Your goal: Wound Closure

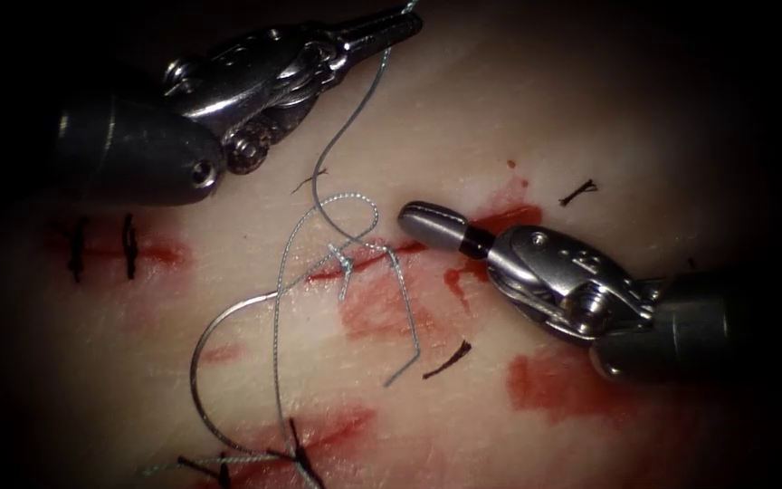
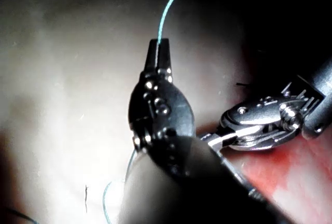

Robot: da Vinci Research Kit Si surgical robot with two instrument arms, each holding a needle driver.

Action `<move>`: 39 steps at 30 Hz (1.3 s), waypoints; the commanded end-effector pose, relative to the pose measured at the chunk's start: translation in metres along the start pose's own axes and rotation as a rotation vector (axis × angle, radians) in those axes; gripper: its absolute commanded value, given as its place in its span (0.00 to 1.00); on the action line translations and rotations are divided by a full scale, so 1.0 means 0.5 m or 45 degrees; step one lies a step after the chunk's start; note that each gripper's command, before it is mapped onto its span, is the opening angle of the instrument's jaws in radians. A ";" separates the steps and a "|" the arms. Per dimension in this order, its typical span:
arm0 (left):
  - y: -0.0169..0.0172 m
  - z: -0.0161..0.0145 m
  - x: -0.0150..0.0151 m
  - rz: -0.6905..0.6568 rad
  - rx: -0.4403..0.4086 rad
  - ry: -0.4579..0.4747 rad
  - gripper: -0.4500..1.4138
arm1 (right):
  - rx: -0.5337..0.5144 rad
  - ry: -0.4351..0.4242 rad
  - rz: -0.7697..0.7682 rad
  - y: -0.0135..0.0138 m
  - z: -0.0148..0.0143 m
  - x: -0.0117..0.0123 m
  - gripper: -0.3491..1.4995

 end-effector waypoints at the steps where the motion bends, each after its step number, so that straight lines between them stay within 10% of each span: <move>1: -0.0004 0.0011 -0.0013 0.027 -0.002 0.001 0.00 | 0.047 -0.016 0.042 -0.0028 0.0039 -0.0022 0.00; 10: -0.0001 0.0020 -0.0021 0.039 -0.005 0.037 0.00 | -0.021 0.066 0.075 -0.0056 0.0125 -0.0075 0.00; 21: 0.0022 0.0002 -0.0038 -0.027 -0.019 0.044 0.00 | -0.330 0.427 0.132 0.0078 0.0232 -0.0064 0.00; 33: 0.0009 -0.0062 -0.0088 -0.210 0.017 -0.009 0.00 | -0.257 0.688 0.250 0.0112 0.0233 -0.0044 0.00; 39: -0.0061 -0.0139 -0.0163 -0.219 0.203 -0.202 0.00 | -0.183 0.777 0.309 0.0114 0.0218 -0.0015 0.00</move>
